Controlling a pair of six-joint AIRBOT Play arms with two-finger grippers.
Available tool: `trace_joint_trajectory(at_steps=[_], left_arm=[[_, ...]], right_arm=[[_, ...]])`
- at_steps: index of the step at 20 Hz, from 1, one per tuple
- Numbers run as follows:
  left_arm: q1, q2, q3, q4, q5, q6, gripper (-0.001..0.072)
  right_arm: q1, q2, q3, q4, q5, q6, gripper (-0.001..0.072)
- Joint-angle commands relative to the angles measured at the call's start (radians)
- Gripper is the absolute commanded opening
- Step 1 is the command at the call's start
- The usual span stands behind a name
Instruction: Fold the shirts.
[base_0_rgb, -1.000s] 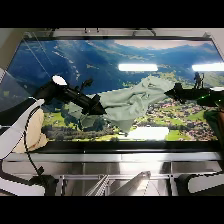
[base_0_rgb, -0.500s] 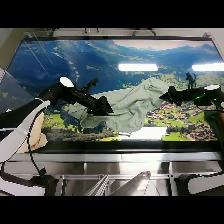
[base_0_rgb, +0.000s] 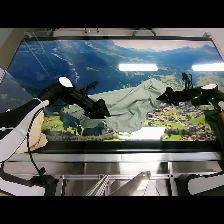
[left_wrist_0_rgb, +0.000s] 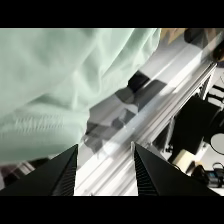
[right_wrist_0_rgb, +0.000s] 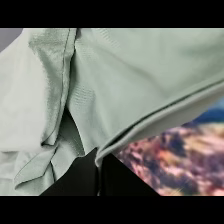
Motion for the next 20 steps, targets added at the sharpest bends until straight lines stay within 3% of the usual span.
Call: trace_joint_trajectory(at_steps=[1, 7, 11, 17, 20], left_arm=[[0.022, 0.000, 0.000, 0.018, -0.099, -0.035, 0.0367], [-0.059, -0.001, 0.000, 0.081, 0.001, -0.052, 0.0366], [-0.056, -0.001, 0.000, 0.175, -0.027, -0.109, 0.0366], [-0.084, -0.001, 0.000, 0.125, 0.195, -0.107, 0.0365], [-0.109, -0.001, 0.001, 0.030, 0.246, -0.049, 0.0363]], right_arm=[[0.001, 0.001, 0.000, 0.000, 0.006, 0.000, 0.0016], [0.001, 0.001, 0.000, 0.000, 0.006, 0.000, 0.0017], [0.001, 0.001, 0.000, 0.000, 0.005, 0.000, 0.0017], [0.001, 0.001, 0.000, 0.000, 0.005, -0.003, 0.0017], [0.001, 0.001, 0.000, 0.000, 0.005, -0.003, 0.0017]])
